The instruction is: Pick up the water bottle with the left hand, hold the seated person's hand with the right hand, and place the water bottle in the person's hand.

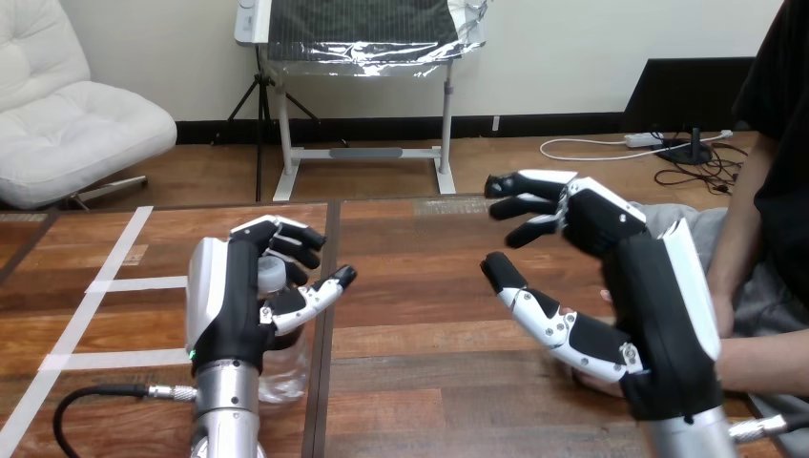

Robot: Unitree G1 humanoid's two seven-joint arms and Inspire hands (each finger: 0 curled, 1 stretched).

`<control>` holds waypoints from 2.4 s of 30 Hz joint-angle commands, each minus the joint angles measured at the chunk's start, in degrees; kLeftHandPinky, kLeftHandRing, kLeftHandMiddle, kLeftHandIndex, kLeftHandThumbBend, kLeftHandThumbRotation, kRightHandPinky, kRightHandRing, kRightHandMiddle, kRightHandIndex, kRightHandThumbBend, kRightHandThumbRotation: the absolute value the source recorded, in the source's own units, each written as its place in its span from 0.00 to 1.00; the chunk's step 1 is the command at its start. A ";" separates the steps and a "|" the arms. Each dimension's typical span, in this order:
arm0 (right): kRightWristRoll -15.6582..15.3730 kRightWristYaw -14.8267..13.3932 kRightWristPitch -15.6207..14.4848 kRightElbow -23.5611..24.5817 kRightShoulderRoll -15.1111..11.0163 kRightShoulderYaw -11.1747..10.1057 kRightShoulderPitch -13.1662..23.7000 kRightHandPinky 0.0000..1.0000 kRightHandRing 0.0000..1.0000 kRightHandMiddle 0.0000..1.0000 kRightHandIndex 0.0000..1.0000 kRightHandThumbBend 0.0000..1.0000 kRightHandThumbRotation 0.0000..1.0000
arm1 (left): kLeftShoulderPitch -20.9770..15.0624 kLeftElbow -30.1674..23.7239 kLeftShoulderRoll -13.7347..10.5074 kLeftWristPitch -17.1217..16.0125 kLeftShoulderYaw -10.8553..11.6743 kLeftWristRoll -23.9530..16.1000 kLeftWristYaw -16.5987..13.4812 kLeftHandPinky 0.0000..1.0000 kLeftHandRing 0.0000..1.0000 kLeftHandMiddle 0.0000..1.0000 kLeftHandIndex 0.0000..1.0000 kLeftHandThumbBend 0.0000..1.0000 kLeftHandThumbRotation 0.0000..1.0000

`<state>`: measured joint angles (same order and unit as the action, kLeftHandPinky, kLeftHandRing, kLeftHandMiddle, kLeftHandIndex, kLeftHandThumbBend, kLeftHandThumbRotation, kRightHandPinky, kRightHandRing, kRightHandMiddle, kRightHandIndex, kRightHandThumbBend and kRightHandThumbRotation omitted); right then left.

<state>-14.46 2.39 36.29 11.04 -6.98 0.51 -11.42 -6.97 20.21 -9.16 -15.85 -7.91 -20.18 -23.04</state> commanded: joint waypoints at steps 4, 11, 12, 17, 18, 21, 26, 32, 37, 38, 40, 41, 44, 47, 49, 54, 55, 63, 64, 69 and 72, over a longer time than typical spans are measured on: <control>-7.88 -3.27 0.54 1.72 -3.19 -3.76 4.57 0.54 0.67 0.73 0.69 0.55 0.02 | -1.32 -5.88 0.39 0.68 1.02 -0.64 0.95 0.36 0.40 0.47 0.48 0.73 0.00; -12.85 -2.19 -4.37 5.18 -6.21 -5.73 4.53 0.56 0.69 0.75 0.70 0.58 0.05 | -0.73 -7.49 0.70 0.66 0.84 -0.99 1.21 0.36 0.40 0.46 0.48 0.73 0.00; -13.11 -1.91 -5.15 5.71 -6.51 -5.84 4.48 0.57 0.70 0.75 0.70 0.60 0.05 | -0.66 -7.71 0.72 0.67 0.82 -0.98 1.32 0.36 0.40 0.46 0.48 0.73 0.00; -13.59 -0.83 -8.25 7.80 -8.21 -6.27 4.40 0.59 0.71 0.75 0.70 0.64 0.05 | -0.30 -8.56 0.80 0.29 0.71 -1.04 1.64 0.35 0.40 0.46 0.48 0.72 0.00; -13.57 -0.84 -8.49 7.95 -8.50 -6.31 4.46 0.60 0.71 0.75 0.70 0.65 0.04 | -0.24 -8.72 0.84 0.28 0.71 -1.06 1.72 0.35 0.40 0.46 0.48 0.72 0.00; -13.33 -0.85 -8.93 7.99 -9.30 -6.44 4.70 0.60 0.71 0.75 0.70 0.69 0.02 | -0.06 -9.20 0.97 0.38 0.72 -1.10 1.92 0.35 0.40 0.46 0.47 0.72 0.00; -12.69 -0.46 -9.84 8.13 -10.41 -6.37 4.72 0.59 0.71 0.74 0.70 0.72 0.01 | -0.04 -9.20 0.94 0.19 0.80 -1.25 1.99 0.35 0.40 0.46 0.47 0.71 0.00; -12.38 -0.36 -10.42 8.52 -11.02 -6.14 4.32 0.59 0.71 0.74 0.70 0.74 0.00 | 0.18 -9.37 0.88 0.46 0.87 -1.66 1.84 0.35 0.40 0.46 0.47 0.72 0.00; -11.78 -0.09 -10.89 8.85 -11.11 -5.67 3.94 0.59 0.71 0.74 0.70 0.74 0.00 | 0.18 -9.03 0.84 0.72 1.01 -1.91 1.59 0.35 0.40 0.46 0.48 0.72 0.00; -11.67 0.04 -11.08 9.08 -11.06 -5.51 3.80 0.60 0.71 0.74 0.70 0.74 0.00 | 0.21 -9.02 0.81 0.96 1.02 -2.09 1.52 0.35 0.40 0.46 0.48 0.72 0.00; -11.47 0.20 -11.28 9.51 -11.08 -5.40 3.51 0.60 0.71 0.74 0.70 0.73 0.00 | 0.41 -9.29 0.82 1.29 0.99 -2.35 1.46 0.35 0.40 0.47 0.48 0.72 0.00; -11.36 0.31 -11.34 9.70 -11.07 -5.29 3.34 0.60 0.71 0.74 0.70 0.73 0.00 | 0.51 -9.33 0.73 1.41 0.98 -2.42 1.56 0.35 0.40 0.47 0.49 0.72 0.00; -11.10 0.53 -11.37 9.89 -11.06 -5.06 3.10 0.60 0.71 0.74 0.71 0.73 0.00 | 0.67 -9.34 0.48 1.71 0.97 -2.47 1.99 0.36 0.41 0.48 0.50 0.72 0.00; -10.57 0.73 -11.21 9.91 -11.01 -4.94 2.91 0.60 0.71 0.75 0.71 0.72 0.00 | 0.97 -9.77 -0.03 2.71 0.76 -2.93 2.81 0.37 0.44 0.50 0.52 0.73 0.00; -10.22 0.75 -11.08 9.86 -10.96 -4.87 2.83 0.61 0.71 0.75 0.71 0.72 0.00 | 1.16 -10.19 -0.44 3.63 0.54 -3.47 3.34 0.42 0.49 0.54 0.55 0.74 0.00; -9.14 1.16 -11.24 10.01 -10.74 -4.39 2.60 0.61 0.72 0.76 0.71 0.72 0.00 | 2.05 -13.04 -2.75 9.45 -0.79 -9.51 5.06 0.51 0.59 0.63 0.63 0.77 0.02; -9.04 1.20 -11.24 10.02 -10.74 -4.33 2.58 0.61 0.72 0.76 0.72 0.71 0.00 | 2.19 -13.52 -2.97 10.34 -0.93 -10.48 5.29 0.53 0.61 0.65 0.65 0.78 0.03; -7.72 1.43 -10.85 9.73 -10.40 -3.65 2.71 0.62 0.73 0.76 0.72 0.70 0.00 | 4.05 -18.98 -4.93 17.29 -1.70 -16.71 10.01 0.65 0.74 0.77 0.77 0.83 0.18; -7.56 1.45 -10.80 9.68 -10.40 -3.59 2.73 0.62 0.73 0.76 0.72 0.70 0.00 | 4.19 -19.40 -5.05 17.67 -1.71 -17.02 10.43 0.66 0.75 0.79 0.78 0.83 0.19; -6.91 1.44 -10.82 9.54 -10.36 -3.11 2.75 0.61 0.72 0.76 0.71 0.70 0.00 | 4.86 -22.03 -7.17 19.87 -2.38 -20.33 13.54 0.73 0.80 0.83 0.82 0.84 0.24; -6.83 1.37 -10.97 9.57 -10.28 -2.83 2.75 0.61 0.72 0.76 0.71 0.69 0.00 | 5.21 -23.56 -8.12 20.96 -2.47 -21.67 15.62 0.77 0.83 0.85 0.84 0.84 0.26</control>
<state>-22.44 3.80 25.20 18.30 -17.71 -2.81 -10.55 -1.24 1.20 -14.66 3.58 -9.33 -39.31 -10.20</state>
